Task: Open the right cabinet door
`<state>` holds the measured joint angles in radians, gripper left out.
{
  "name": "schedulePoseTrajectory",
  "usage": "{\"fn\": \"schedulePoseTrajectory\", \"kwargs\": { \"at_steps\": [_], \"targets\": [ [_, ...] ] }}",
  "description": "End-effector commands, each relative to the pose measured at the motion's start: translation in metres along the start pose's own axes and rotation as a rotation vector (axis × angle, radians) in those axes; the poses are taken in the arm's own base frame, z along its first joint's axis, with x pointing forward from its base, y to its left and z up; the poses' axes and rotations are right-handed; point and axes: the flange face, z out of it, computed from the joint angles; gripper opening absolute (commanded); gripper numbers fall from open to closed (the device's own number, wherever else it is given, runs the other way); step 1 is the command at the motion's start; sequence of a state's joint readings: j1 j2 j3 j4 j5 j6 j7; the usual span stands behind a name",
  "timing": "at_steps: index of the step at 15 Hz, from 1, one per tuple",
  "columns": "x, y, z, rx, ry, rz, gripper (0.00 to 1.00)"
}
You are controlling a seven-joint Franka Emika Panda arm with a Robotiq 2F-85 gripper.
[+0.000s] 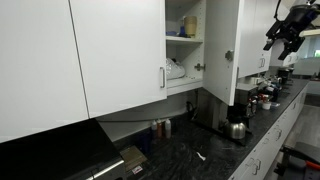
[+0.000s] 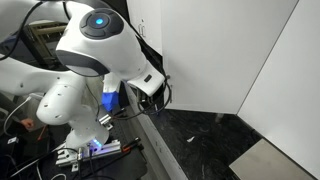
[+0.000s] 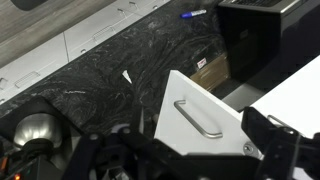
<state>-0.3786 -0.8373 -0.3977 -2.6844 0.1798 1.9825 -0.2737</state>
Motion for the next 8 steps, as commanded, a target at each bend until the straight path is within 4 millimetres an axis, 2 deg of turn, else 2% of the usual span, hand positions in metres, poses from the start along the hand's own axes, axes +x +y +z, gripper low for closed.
{"fn": "schedulePoseTrajectory", "kwargs": {
  "at_steps": [1, 8],
  "targets": [
    [-0.026, -0.003, -0.006, -0.036, -0.031, -0.022, 1.00],
    [-0.051, -0.022, -0.012, -0.064, -0.112, -0.122, 1.00]
  ]
}}
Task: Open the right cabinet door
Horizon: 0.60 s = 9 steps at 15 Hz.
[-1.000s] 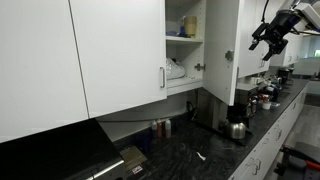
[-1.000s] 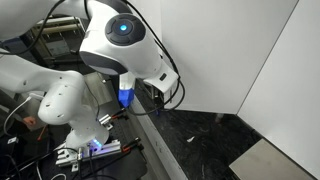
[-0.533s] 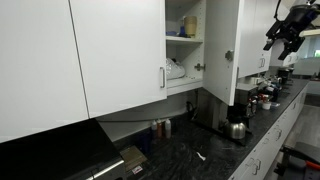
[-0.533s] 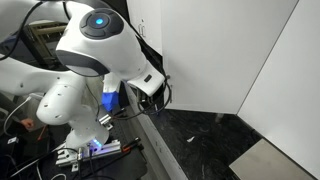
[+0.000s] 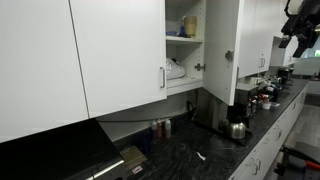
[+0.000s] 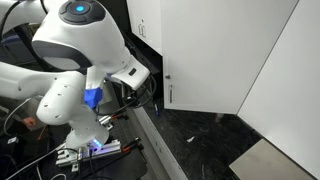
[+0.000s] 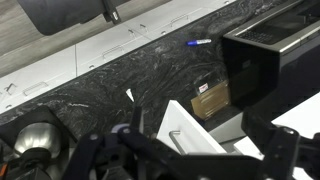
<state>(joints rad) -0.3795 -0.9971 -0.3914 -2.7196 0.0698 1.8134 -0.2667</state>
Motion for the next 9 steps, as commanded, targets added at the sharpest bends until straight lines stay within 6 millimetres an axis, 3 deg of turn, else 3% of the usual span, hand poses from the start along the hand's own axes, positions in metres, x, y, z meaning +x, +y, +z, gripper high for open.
{"fn": "schedulePoseTrajectory", "kwargs": {
  "at_steps": [1, 9],
  "targets": [
    [-0.011, -0.012, 0.004, -0.023, -0.044, -0.043, 1.00],
    [-0.014, -0.053, 0.020, -0.086, -0.089, -0.177, 1.00]
  ]
}}
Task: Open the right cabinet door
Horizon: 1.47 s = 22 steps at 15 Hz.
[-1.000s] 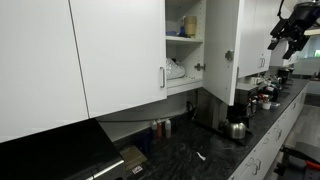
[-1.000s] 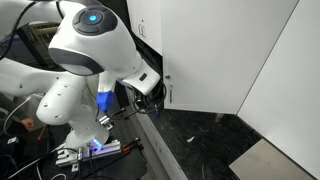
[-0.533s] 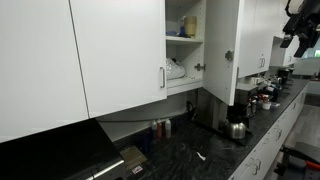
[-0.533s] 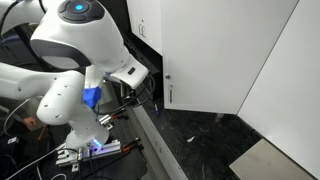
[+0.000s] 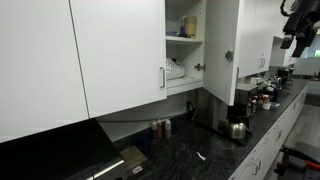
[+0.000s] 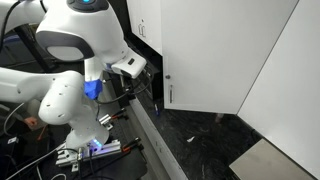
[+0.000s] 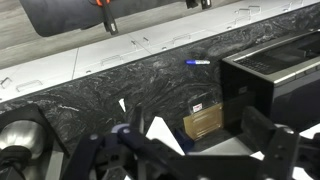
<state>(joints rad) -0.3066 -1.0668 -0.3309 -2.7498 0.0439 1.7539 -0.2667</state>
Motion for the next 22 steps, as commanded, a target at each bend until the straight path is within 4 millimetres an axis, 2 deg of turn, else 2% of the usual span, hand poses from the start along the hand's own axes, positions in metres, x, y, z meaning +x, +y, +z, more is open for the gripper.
{"fn": "schedulePoseTrajectory", "kwargs": {
  "at_steps": [1, 14, 22],
  "targets": [
    [0.000, -0.022, 0.011, -0.056, -0.031, -0.064, 1.00],
    [0.017, -0.104, 0.033, -0.164, -0.080, -0.298, 1.00],
    [0.033, -0.139, 0.049, -0.183, -0.071, -0.406, 1.00]
  ]
}}
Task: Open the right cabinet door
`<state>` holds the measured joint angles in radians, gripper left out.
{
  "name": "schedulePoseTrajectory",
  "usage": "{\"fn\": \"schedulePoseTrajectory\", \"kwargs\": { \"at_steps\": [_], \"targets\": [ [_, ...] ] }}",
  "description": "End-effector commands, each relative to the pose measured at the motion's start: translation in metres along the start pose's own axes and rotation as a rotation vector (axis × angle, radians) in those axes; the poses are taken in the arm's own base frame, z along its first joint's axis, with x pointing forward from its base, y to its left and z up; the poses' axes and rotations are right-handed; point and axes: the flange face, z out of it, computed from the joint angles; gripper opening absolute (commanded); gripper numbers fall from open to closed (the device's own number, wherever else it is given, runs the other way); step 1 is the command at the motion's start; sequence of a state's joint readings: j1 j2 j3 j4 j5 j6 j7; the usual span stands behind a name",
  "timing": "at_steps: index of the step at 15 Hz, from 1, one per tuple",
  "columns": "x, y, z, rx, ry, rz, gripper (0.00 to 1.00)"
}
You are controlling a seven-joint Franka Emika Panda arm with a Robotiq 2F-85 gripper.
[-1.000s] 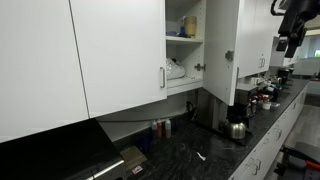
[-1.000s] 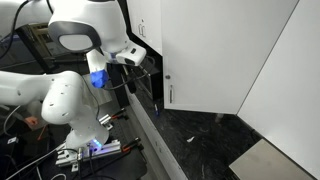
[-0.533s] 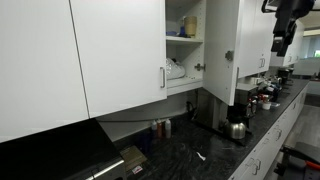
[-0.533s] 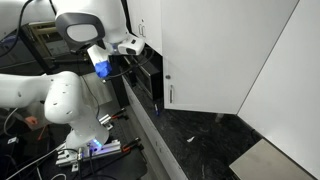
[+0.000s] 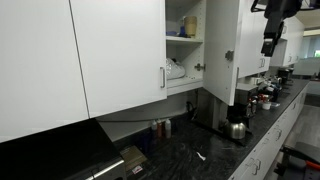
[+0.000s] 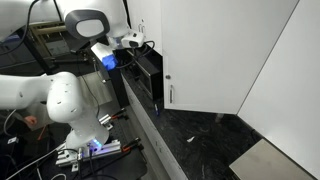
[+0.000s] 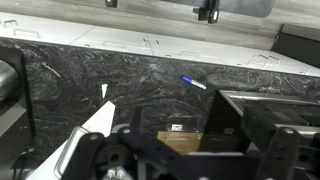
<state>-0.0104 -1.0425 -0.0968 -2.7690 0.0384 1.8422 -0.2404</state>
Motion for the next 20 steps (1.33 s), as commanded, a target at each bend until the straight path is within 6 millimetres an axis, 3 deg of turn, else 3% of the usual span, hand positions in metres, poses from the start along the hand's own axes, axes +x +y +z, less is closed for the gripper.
{"fn": "schedulePoseTrajectory", "kwargs": {
  "at_steps": [1, 13, 20],
  "targets": [
    [0.019, -0.009, 0.008, -0.025, 0.007, -0.018, 1.00],
    [0.059, -0.038, 0.018, -0.037, 0.041, -0.066, 1.00],
    [0.051, -0.038, 0.016, -0.043, 0.050, -0.078, 1.00]
  ]
}}
